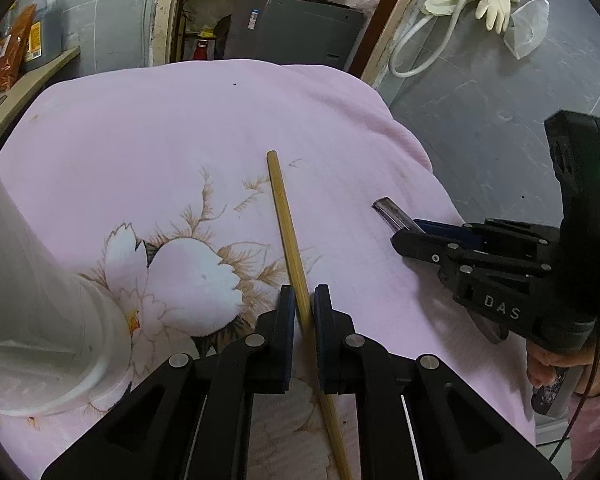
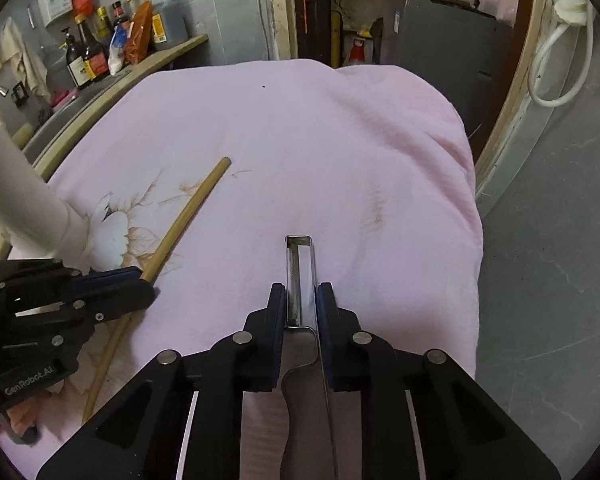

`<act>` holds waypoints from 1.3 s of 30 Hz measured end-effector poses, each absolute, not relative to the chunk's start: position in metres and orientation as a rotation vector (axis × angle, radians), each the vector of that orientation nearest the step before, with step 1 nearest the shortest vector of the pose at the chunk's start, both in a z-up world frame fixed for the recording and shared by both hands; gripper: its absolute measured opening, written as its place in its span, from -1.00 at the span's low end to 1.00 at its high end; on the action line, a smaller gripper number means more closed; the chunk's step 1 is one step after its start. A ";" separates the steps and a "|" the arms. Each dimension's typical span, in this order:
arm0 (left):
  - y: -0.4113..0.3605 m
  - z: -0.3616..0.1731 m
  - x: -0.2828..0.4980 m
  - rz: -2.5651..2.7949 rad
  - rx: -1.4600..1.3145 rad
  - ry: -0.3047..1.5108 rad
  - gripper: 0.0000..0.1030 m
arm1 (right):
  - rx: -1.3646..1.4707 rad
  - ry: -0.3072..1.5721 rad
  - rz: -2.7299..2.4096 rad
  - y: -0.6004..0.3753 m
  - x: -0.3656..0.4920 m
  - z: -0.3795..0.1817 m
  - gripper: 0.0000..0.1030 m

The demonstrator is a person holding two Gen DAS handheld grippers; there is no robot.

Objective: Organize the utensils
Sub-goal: 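Grasp the wooden chopstick with the left tool while the right tool grasps the metal peeler, then lift the chopstick and peeler up over the white basket with both tools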

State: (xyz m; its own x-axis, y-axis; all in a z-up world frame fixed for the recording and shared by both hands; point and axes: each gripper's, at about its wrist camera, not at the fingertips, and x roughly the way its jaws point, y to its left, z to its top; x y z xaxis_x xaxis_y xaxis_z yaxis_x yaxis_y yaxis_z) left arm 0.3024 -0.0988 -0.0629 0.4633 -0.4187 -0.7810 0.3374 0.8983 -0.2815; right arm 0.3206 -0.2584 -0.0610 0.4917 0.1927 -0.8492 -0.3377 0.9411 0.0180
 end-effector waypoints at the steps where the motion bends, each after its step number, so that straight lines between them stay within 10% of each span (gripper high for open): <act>1: -0.098 -0.063 0.301 -0.467 -0.095 0.986 -0.87 | -0.149 1.003 0.324 -0.261 0.318 -0.061 -0.73; 10: -0.100 -0.053 0.267 -0.500 -0.045 0.951 -0.92 | -0.054 0.827 0.328 -0.277 0.269 -0.042 -0.74; 39: 0.036 0.110 0.171 -0.210 -0.279 0.015 -0.92 | 0.046 0.063 0.483 -0.172 0.181 0.093 -0.74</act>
